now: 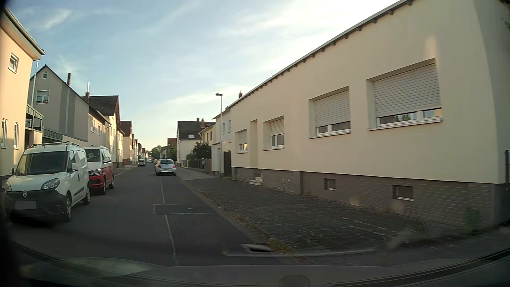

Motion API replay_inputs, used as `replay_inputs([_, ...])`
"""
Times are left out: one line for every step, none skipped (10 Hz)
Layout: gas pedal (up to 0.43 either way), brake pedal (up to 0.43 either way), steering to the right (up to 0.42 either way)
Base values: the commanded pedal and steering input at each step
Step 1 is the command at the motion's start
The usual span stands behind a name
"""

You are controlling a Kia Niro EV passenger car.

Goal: Follow the waypoints while adhering to traffic rules and regulations

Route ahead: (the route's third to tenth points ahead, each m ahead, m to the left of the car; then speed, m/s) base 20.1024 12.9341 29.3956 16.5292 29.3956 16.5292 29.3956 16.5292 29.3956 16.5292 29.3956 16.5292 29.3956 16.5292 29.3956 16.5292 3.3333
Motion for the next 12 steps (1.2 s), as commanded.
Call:
replay_inputs([0.098, 0.030, -0.594])
replay_inputs([0.098, 0.030, -0.537])
replay_inputs([0.098, 0.030, -0.473])
replay_inputs([0.098, 0.030, -0.418])
replay_inputs([0.098, 0.030, -0.360])
replay_inputs([0.098, 0.030, -0.318])
replay_inputs([0.098, 0.030, -0.269])
replay_inputs([0.098, 0.030, -0.206])
replay_inputs([0.098, 0.030, -0.154])
replay_inputs([0.098, 0.030, -0.096])
replay_inputs([0.098, 0.030, -0.046])
replay_inputs([0.110, 0.030, -0.018])
